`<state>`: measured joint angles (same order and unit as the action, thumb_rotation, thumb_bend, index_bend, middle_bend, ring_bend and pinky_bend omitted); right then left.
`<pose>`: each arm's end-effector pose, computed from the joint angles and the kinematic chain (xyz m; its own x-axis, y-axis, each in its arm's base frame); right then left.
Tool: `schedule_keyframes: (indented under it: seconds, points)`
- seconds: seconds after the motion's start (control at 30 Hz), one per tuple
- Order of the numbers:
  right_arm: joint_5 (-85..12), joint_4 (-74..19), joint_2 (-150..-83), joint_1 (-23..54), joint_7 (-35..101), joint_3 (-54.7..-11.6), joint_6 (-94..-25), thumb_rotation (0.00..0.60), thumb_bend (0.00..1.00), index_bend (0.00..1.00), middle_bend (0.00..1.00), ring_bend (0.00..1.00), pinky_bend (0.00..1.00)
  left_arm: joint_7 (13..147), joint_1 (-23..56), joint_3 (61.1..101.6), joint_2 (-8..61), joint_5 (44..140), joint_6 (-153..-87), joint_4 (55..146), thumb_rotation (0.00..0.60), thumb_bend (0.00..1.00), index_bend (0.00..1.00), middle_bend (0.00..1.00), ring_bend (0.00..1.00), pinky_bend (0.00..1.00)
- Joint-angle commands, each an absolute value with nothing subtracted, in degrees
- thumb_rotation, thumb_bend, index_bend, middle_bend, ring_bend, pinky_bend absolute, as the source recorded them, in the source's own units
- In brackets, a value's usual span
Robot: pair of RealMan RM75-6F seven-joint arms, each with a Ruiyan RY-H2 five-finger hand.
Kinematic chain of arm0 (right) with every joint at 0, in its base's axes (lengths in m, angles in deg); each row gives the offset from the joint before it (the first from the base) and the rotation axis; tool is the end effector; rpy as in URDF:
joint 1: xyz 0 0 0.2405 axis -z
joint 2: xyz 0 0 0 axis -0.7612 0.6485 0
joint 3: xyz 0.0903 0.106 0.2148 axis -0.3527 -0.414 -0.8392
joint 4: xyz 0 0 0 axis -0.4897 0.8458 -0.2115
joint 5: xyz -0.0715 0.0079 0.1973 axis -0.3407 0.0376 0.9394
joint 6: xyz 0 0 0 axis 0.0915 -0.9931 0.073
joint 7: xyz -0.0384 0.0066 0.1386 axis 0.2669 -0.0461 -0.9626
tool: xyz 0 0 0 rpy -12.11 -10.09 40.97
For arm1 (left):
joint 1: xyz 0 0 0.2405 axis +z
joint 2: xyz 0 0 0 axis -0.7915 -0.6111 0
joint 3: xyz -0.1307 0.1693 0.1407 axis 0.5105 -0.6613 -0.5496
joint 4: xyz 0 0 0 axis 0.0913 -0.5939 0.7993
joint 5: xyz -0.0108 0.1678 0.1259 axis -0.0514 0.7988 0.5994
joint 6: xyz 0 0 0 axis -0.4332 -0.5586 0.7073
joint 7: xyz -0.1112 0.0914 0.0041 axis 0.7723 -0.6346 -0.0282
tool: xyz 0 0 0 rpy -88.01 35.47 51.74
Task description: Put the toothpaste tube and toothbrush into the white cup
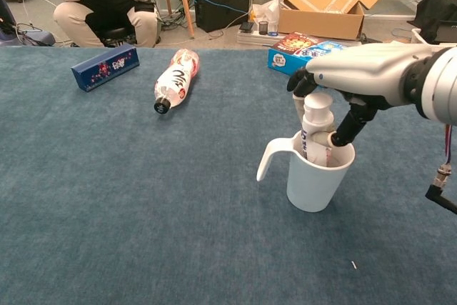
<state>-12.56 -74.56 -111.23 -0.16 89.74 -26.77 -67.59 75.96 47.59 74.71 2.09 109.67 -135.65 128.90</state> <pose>-0.0922 -0.2688 0.0231 0.6597 -0.3185 0.6807 -0.7446 -0.3999 0.5345 -0.3110 0.1719 0.1657 0.3938 0.1264 0.9105 0.9075 0.1040 -0.4070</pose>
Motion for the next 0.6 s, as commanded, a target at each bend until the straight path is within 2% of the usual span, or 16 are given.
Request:
schedule_keyframes:
  seconds: [0.03,0.5,0.6]
  points:
    - [-12.3,-74.1,-111.8,-0.5,89.5,-26.8,-67.3,0.600,0.35,0.65,0.16,0.00,0.19,75.9,47.6,74.7,2.1,109.7,-135.6,128.9,0.600,0.00,0.51,0.38,0.23,0.28]
    - [-12.9,-73.1,-113.4,-1.4,87.5,-26.5,-66.0,0.600,0.33,0.65,0.16,0.00,0.19,76.1,47.8,74.6,1.7,110.1,-136.0,129.3,0.600,0.00,0.51,0.38,0.23,0.28]
    - [-13.7,-73.2,-113.4,-1.3,86.8,-26.3,-66.0,0.600,0.32,0.62,0.16,0.00,0.19,76.1,47.8,74.6,1.7,110.1,-136.0,129.3,0.600,0.00,0.51,0.38,0.23,0.28]
